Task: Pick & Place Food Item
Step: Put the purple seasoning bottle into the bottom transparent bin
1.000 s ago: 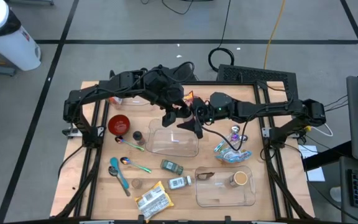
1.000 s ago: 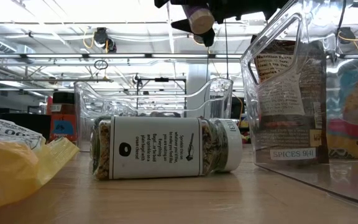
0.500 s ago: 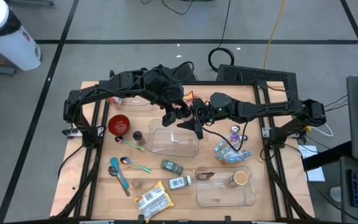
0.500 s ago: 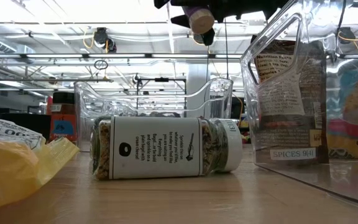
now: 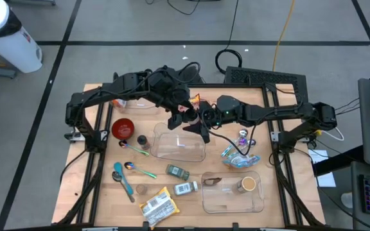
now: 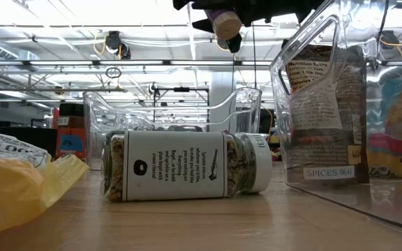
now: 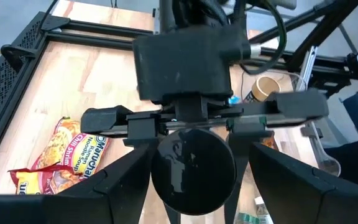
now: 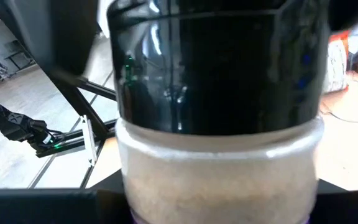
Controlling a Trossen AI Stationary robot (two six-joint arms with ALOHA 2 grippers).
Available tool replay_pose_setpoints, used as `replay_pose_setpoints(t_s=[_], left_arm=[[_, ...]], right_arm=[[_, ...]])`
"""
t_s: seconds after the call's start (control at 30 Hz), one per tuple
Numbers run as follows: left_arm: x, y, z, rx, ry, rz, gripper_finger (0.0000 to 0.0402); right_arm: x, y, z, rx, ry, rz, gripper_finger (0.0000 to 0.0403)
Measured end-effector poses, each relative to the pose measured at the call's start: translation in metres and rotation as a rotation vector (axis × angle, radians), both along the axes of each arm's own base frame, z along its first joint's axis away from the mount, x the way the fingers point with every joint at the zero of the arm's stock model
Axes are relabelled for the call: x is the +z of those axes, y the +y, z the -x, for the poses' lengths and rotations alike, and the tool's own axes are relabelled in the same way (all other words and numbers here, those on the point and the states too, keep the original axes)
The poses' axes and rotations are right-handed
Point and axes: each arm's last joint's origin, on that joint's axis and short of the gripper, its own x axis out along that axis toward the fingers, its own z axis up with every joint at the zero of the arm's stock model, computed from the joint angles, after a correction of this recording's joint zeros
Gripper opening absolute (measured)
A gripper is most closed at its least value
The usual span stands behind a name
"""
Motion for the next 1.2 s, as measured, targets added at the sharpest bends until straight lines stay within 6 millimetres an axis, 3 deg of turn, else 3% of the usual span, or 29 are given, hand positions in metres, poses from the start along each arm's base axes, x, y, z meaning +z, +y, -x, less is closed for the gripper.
replay_pose_setpoints(t_s=[0.33,0.63,0.77,0.97,1.2], left_arm=[[0.005,0.018,0.009,0.057,-0.009,0.004,0.0280],[0.036,0.037,0.051,0.146,-0.102,-0.032,0.0280],[0.044,0.038,0.059,0.179,-0.141,-0.007,0.0280],[0.040,0.033,0.044,0.155,-0.159,0.006,0.0280],[0.031,0.026,0.012,0.054,-0.231,0.043,0.0280]], right_arm=[[0.005,-0.012,0.005,-0.041,-0.018,-0.013,0.0167],[0.036,-0.033,0.032,-0.123,-0.124,0.014,0.0167],[0.052,-0.042,0.047,-0.164,-0.187,0.033,0.0167],[0.074,-0.049,0.064,-0.204,-0.322,0.059,0.0167],[0.080,-0.050,0.066,-0.207,-0.371,0.044,0.0167]])
